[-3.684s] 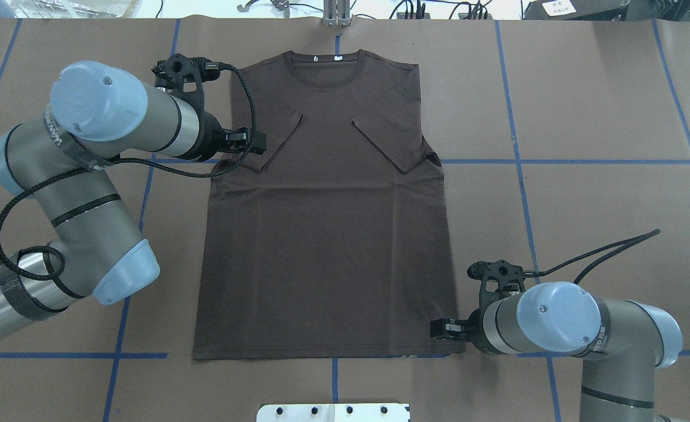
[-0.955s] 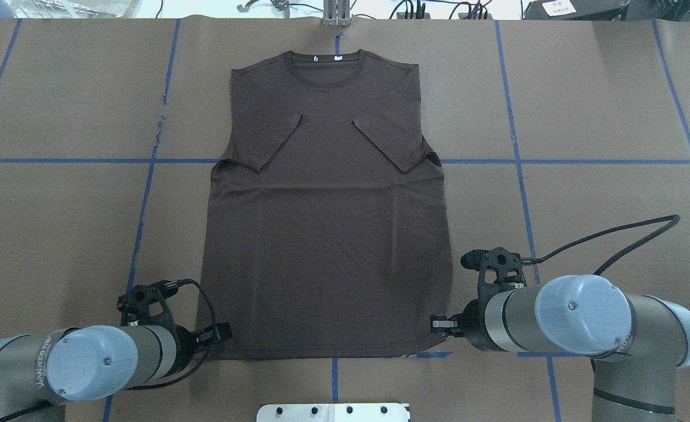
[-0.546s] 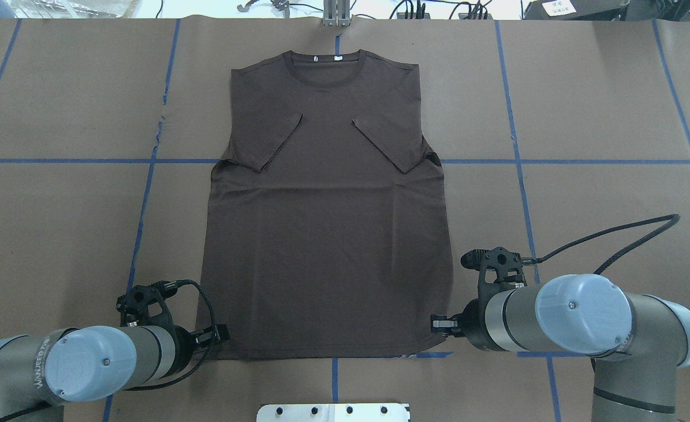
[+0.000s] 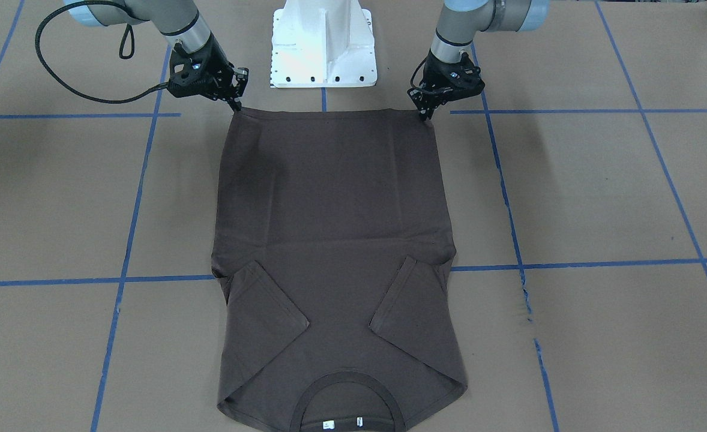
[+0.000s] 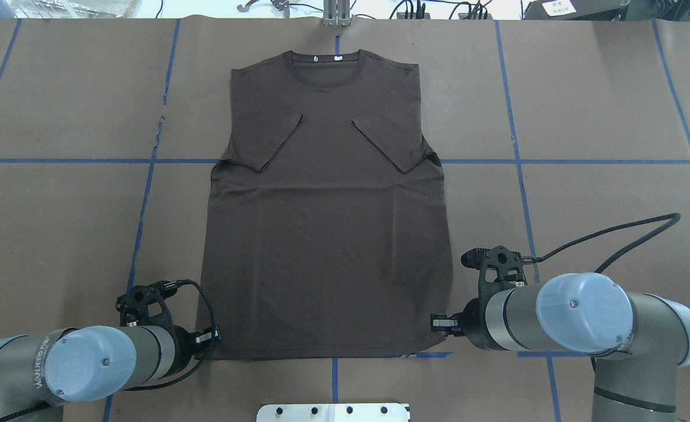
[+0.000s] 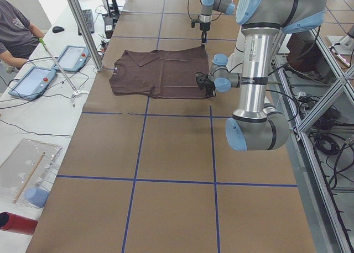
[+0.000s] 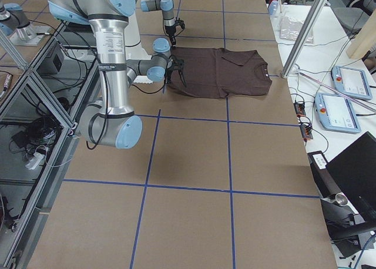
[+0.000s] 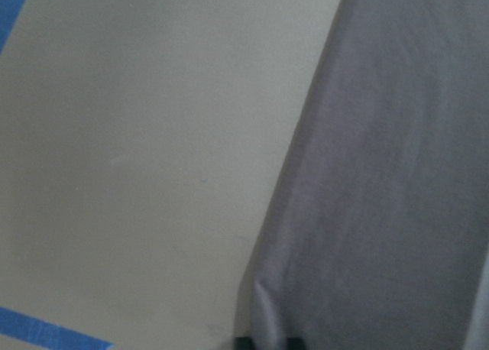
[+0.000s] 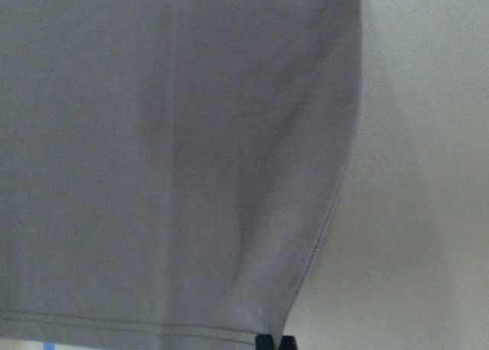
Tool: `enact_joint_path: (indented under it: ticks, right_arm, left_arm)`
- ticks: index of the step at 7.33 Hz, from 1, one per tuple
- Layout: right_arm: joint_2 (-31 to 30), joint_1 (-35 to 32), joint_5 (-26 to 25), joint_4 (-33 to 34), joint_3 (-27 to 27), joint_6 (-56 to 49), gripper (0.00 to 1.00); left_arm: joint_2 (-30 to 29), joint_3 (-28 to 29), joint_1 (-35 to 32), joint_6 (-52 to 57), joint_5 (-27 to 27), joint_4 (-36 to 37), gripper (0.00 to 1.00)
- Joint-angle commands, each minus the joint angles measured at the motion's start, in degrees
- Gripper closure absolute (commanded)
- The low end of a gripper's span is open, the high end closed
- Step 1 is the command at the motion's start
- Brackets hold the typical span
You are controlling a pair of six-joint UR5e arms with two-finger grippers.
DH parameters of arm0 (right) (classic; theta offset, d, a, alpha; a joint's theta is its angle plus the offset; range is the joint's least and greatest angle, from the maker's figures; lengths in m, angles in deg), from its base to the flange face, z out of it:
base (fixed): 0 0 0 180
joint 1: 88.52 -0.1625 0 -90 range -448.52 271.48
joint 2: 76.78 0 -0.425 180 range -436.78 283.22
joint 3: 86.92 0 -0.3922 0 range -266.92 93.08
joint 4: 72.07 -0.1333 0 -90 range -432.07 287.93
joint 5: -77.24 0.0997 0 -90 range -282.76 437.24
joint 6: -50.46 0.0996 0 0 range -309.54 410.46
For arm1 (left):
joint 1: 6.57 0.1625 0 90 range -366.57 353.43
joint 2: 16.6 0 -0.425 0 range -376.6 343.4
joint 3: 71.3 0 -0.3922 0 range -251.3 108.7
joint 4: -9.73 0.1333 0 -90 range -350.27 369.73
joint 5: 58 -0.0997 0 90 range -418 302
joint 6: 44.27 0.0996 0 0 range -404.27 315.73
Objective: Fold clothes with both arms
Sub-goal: 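Move both grippers to the hem corners nearest the robot and grasp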
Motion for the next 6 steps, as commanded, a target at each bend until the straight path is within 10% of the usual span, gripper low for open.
enact_joint_path:
  ticks: [1,6]
  right_arm:
    - [-0.1,-0.3,0.2,0.0,-0.3,0.0,1.00]
    - [-10.1,2.1,6.1,0.0,-13.3,0.1,1.00]
  left_arm:
    - [0.0,-0.7,-0.1,0.3,0.1,0.0,1.00]
    - [1.8,-19.5,0.5,8.2,4.9,14.1,1.00]
